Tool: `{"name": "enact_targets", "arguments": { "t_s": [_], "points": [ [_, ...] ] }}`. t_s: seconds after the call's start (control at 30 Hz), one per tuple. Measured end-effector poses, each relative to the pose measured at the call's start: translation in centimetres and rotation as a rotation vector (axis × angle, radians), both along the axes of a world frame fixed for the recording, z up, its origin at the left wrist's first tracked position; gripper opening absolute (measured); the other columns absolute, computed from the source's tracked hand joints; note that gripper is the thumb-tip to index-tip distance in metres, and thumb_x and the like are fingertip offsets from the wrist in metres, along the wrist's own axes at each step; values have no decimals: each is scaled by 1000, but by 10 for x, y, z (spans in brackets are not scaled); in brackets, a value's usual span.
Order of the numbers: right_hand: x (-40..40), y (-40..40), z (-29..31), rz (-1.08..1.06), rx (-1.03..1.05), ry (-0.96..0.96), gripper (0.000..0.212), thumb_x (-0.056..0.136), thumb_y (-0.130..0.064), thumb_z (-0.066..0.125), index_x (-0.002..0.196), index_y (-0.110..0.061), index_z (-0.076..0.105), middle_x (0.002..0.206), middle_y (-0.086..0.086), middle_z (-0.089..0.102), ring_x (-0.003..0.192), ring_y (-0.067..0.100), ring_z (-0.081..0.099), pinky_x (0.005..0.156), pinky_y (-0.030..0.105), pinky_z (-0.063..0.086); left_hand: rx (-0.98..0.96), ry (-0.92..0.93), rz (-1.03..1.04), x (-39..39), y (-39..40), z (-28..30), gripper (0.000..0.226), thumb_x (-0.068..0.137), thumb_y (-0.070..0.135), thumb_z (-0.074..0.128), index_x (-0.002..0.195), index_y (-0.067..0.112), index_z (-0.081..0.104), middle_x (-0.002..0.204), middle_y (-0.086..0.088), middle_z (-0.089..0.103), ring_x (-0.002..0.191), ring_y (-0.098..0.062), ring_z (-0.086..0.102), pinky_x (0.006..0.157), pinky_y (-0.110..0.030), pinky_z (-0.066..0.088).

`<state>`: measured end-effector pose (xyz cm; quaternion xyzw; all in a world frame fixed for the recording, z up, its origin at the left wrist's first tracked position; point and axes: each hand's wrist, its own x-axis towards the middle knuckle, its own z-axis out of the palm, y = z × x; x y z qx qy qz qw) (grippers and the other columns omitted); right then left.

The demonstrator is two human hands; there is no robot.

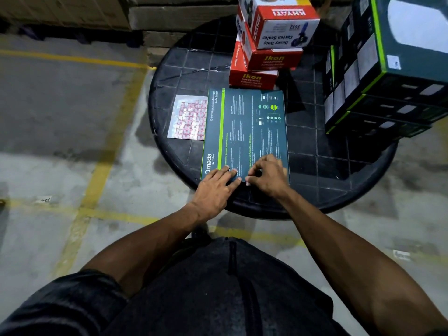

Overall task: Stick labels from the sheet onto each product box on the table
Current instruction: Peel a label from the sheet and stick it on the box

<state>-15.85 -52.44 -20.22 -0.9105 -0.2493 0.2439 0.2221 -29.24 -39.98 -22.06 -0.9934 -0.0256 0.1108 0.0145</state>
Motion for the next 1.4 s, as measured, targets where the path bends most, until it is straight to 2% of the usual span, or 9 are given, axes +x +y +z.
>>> {"name": "enact_targets", "arguments": {
  "t_s": [0.13,0.3,0.47,0.67,0.87,0.97,1.1,1.23,1.4],
  "points": [
    [0,0,0,9,-16,-24,19,75,-33,80,74,-31,61,103,-11,43,110,16,40,85,28,24,-25,-49,-17,0,2,-4,54,95,22,46,148,20,37,153,-9,36,143,-29,28,117,-39,19],
    [-4,4,-2,7,-56,-94,18,77,-33,79,74,-27,63,100,-10,45,105,16,40,85,31,28,-9,-43,-36,-2,6,-9,54,97,23,45,150,20,33,156,-9,31,145,-28,25,118,-40,14],
    [6,3,2,48,-41,-32,19,72,-32,82,71,-29,64,102,-8,47,109,17,44,88,32,32,-17,-57,-42,-1,6,-9,52,90,21,55,141,18,49,145,-11,48,135,-31,41,113,-42,29],
    [6,-2,-1,75,-44,-48,16,74,-32,82,77,-27,67,103,-10,44,108,15,40,83,29,26,8,-71,-28,-2,4,-14,54,100,26,38,152,22,27,158,-7,26,146,-27,20,119,-39,10],
    [0,-1,-6,86,-39,-128,17,78,-32,78,77,-27,62,99,-10,46,103,15,42,83,30,29,-10,-74,-20,-1,4,-15,55,100,26,38,153,23,24,159,-6,23,147,-25,17,119,-38,8],
    [3,-9,-7,117,40,-99,12,81,-30,76,83,-26,65,102,-8,47,104,15,42,86,31,31,-70,-108,-40,-3,6,-10,55,93,21,52,147,19,40,151,-9,39,141,-29,33,117,-40,21],
    [-6,-31,-12,280,97,-314,19,88,-23,69,105,-15,68,114,1,55,105,24,50,88,39,45,-183,-197,-29,-4,10,-6,54,76,11,68,129,14,60,133,-11,58,124,-32,53,104,-42,42],
    [-16,-50,-23,422,26,-473,42,81,-9,71,123,-8,63,127,11,57,113,33,54,88,44,53,-306,-309,54,6,6,4,33,83,8,62,116,9,67,119,-9,65,110,-31,60,95,-40,49],
    [-21,-59,-27,459,7,-593,54,71,-12,81,122,-6,64,121,14,58,108,33,58,80,37,55,-253,-341,17,10,5,2,26,82,9,63,105,11,73,105,-6,69,97,-28,63,81,-38,52]
  ]
}}
